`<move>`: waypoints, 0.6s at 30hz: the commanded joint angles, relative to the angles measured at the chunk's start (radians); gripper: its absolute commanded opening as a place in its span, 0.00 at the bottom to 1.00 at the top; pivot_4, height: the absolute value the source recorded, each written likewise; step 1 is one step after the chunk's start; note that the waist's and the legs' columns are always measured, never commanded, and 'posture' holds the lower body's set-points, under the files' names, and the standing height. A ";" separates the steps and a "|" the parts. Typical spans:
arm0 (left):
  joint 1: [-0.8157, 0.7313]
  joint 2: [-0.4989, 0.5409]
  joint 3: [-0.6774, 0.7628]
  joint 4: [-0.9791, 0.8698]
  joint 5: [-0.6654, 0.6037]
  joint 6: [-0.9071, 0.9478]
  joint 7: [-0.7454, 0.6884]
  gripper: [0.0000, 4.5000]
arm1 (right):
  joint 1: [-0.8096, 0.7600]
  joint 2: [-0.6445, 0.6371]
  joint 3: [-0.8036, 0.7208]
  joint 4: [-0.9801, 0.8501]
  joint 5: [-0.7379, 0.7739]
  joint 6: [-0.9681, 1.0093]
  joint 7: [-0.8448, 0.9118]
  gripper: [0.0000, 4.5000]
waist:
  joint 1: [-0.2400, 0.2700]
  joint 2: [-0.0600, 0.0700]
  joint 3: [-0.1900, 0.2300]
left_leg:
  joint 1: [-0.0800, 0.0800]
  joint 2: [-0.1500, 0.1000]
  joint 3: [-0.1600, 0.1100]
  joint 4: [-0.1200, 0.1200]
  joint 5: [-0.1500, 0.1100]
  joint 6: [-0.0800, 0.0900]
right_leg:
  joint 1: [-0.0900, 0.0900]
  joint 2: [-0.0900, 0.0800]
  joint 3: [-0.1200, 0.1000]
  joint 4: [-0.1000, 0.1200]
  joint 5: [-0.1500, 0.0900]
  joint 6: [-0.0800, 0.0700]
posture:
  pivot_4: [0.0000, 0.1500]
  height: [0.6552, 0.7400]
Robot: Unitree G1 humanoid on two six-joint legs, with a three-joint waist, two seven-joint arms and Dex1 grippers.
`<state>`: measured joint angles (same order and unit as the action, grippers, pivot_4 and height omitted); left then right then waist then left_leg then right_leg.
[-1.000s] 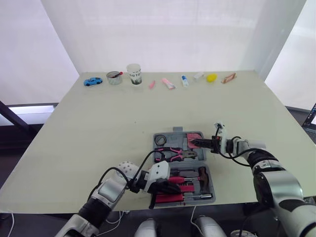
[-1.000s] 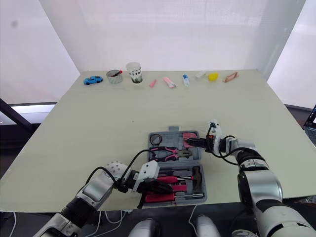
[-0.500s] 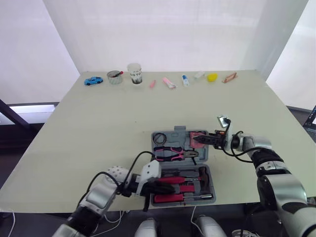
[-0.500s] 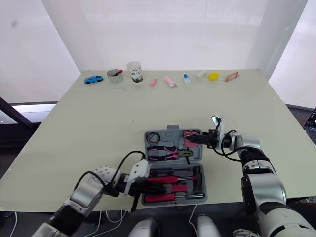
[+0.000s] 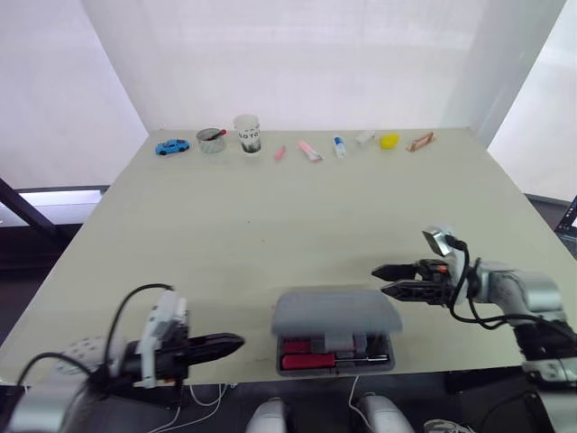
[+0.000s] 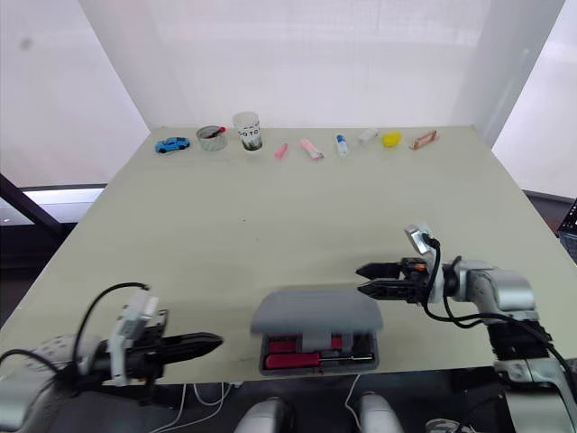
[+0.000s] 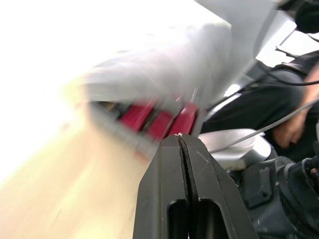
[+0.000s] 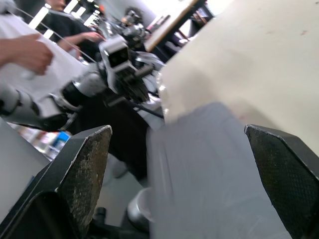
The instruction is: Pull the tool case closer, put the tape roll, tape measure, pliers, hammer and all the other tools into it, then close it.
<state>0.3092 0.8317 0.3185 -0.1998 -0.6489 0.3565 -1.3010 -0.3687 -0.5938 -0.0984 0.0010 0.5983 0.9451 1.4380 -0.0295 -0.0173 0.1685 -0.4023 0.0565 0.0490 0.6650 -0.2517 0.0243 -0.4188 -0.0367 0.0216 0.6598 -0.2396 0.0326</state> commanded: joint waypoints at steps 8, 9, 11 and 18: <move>0.006 -0.037 0.142 0.092 0.128 -0.139 0.164 0.81 | 0.485 0.009 -0.307 -0.251 -0.102 -0.538 -0.247 1.00 | 0.019 -0.002 0.000 | -0.001 -0.001 0.001 0.000 0.000 -0.001 | 0.001 0.000 0.000 -0.003 -0.002 0.004 | 1.00 1.00; 0.001 -0.047 0.141 0.095 0.139 -0.151 0.180 0.92 | 0.517 0.009 -0.319 -0.257 -0.113 -0.570 -0.266 1.00 | 0.018 -0.002 0.000 | -0.001 -0.001 0.001 0.000 0.000 -0.001 | 0.001 0.000 0.000 -0.003 -0.002 0.004 | 1.00 1.00; -0.011 -0.062 0.139 0.095 0.143 -0.154 0.204 0.99 | 0.556 0.008 -0.335 -0.258 -0.132 -0.623 -0.302 1.00 | 0.014 -0.002 0.000 | 0.000 -0.001 0.002 -0.001 0.000 -0.001 | 0.001 0.000 0.000 -0.003 -0.002 0.004 | 1.00 1.00; -0.047 -0.064 0.111 0.091 0.167 -0.123 0.261 0.99 | 0.587 0.010 -0.381 -0.189 -0.141 -0.745 -0.397 1.00 | 0.016 -0.002 0.000 | 0.002 0.000 0.002 -0.001 0.000 -0.001 | 0.001 0.001 0.001 -0.002 -0.002 0.004 | 1.00 1.00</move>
<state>0.2689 0.7580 0.4223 -0.0955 -0.4872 0.2270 -1.0473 0.2108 -0.5789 -0.4469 -0.2040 0.4559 0.2451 1.0588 -0.0135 -0.0198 0.1689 -0.4009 0.0564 0.0512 0.6644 -0.2521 0.0236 -0.4177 -0.0361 0.0230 0.6579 -0.2418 0.0360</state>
